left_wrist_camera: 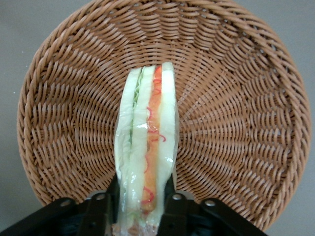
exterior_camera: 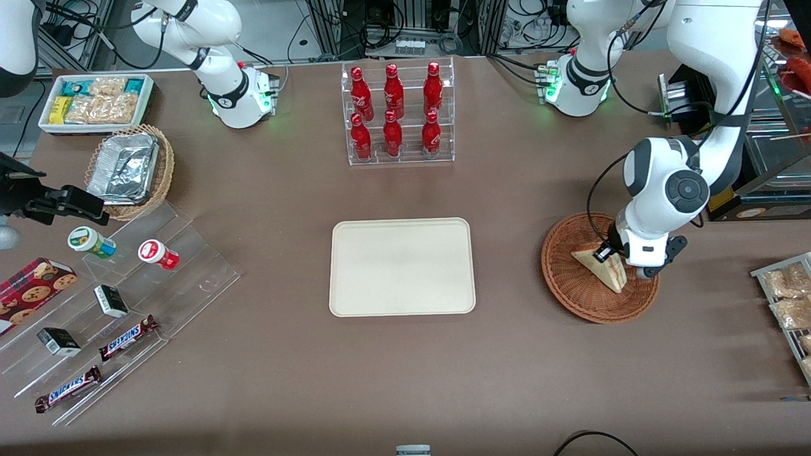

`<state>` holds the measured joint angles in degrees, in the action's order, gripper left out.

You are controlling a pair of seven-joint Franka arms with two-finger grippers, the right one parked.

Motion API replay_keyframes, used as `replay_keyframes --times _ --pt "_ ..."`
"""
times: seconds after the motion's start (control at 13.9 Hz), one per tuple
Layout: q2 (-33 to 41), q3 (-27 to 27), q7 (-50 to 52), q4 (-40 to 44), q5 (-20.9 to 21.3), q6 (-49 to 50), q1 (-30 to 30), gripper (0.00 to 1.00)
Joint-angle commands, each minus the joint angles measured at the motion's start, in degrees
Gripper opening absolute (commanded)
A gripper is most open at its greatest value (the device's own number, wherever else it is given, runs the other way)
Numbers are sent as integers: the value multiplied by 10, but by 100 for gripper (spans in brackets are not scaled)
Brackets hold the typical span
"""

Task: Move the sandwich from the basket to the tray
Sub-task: 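Lower the left gripper and close it on the wrapped sandwich, then lift the sandwich and carry it over the cream tray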

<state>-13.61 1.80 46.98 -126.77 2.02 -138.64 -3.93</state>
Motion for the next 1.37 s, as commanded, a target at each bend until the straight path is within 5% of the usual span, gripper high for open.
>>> replay_keyframes --times 0.0,0.58,0.79,1.3 --pt "10 0 1 26 3 27 1 0" --pt "48 100 -6 206 10 303 -7 0" --pt "34 149 -4 236 8 304 -30 0" --pt "-116 151 29 380 32 301 -179 0"
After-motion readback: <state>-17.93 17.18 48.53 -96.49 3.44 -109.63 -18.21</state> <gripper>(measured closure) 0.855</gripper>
